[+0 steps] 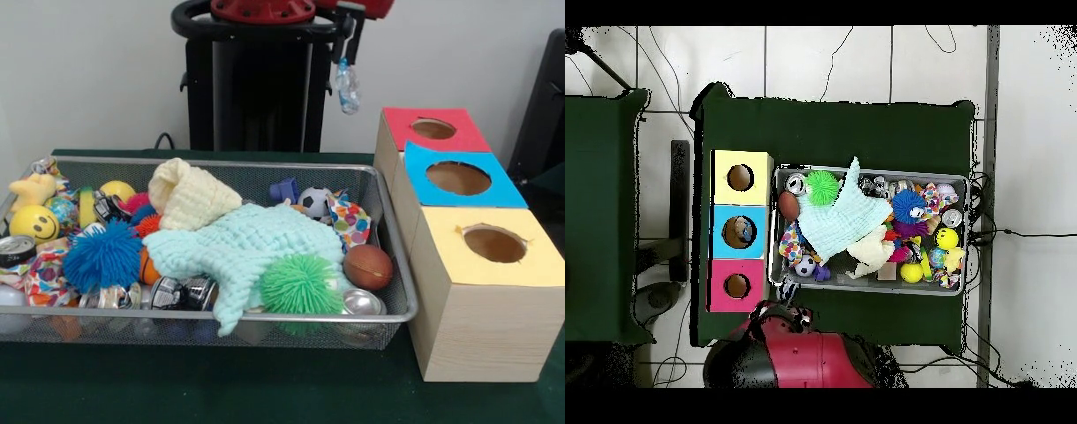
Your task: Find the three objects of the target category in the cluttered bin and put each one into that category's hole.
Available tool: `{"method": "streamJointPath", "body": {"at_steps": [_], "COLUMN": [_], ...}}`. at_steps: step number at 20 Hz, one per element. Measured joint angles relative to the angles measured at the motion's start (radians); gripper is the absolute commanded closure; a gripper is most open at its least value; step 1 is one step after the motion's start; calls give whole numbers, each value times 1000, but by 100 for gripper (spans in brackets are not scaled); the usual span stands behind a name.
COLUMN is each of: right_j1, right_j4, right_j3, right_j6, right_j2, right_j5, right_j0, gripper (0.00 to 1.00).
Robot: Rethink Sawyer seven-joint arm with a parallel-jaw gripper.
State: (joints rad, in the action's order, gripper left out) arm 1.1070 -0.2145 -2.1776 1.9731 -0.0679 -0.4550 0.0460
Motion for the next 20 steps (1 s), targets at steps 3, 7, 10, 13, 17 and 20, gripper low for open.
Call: {"method": "streamJointPath", "body": {"at_steps": [3, 7, 10, 13, 17, 20], "right_j1": [-25, -64, -89, -110, -137, -157], "right_j4": [20, 52, 75, 101, 137, 162], "right_j3": [21, 65, 96, 121, 153, 178], "right_j6": [3, 19, 43, 69, 107, 131], "right_j2": [-12, -41, -68, -91, -121, -145], "right_j5": [0, 0, 0, 0, 0, 0], "right_j0": [-45, -123, -176, -214, -256, -284], "gripper": [100, 100, 100, 100, 100, 100]}}
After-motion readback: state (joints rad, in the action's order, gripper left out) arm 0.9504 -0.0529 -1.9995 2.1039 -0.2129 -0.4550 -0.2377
